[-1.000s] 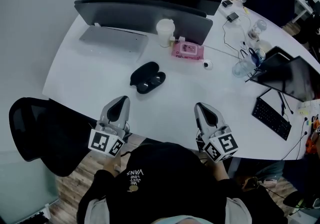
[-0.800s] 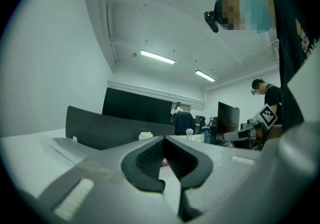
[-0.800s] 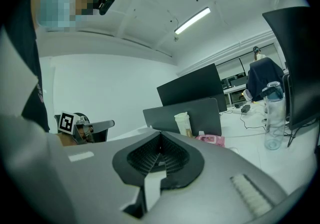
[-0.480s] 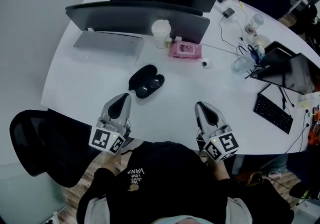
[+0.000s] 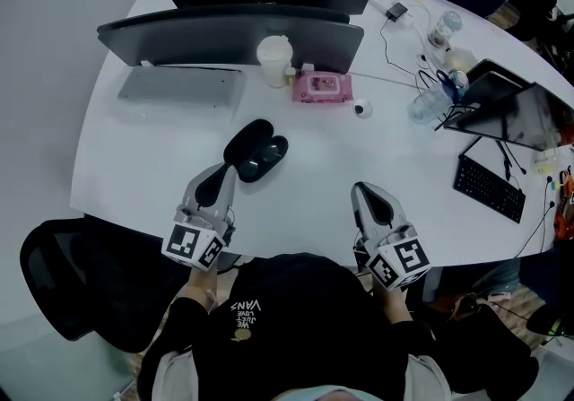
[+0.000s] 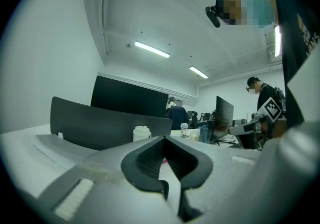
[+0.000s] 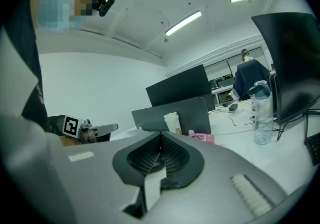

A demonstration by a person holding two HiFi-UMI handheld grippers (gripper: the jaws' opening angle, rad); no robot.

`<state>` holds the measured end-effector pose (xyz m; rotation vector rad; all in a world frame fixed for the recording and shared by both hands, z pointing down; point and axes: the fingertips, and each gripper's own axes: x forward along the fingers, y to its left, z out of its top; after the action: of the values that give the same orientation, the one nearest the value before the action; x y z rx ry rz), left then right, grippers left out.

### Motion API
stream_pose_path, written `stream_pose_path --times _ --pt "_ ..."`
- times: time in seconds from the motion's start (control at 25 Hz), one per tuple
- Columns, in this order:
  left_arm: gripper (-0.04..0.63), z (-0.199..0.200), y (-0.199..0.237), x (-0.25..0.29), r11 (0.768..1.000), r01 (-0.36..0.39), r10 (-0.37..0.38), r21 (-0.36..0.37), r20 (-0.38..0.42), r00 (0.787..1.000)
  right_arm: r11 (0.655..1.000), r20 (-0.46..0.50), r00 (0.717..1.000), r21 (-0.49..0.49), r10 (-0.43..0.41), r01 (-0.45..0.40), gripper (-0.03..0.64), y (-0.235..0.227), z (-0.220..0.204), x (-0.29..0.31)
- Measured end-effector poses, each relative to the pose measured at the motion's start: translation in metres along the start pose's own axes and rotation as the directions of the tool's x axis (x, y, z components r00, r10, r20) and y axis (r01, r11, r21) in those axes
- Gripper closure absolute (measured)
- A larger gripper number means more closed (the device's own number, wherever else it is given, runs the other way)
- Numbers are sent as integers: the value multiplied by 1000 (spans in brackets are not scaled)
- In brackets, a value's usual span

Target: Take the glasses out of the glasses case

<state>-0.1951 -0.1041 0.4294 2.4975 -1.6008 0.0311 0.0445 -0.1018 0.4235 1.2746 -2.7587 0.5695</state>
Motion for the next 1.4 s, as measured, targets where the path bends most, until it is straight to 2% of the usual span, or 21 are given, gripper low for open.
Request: stream_pose_path --times 0.28,1.0,1.4 --pt "594 -17 6 24 998 53 -51 36 -51 997 999 0 999 21 -47 47 617 -9 -5 -1" --pt "594 -55 20 60 995 99 -94 31 -143 985 994 -22 995 57 -93 94 617 -22 -13 7" --pt "594 -94 21 75 982 169 -141 81 -281 949 993 -30 995 65 -97 99 617 -27 -17 10"
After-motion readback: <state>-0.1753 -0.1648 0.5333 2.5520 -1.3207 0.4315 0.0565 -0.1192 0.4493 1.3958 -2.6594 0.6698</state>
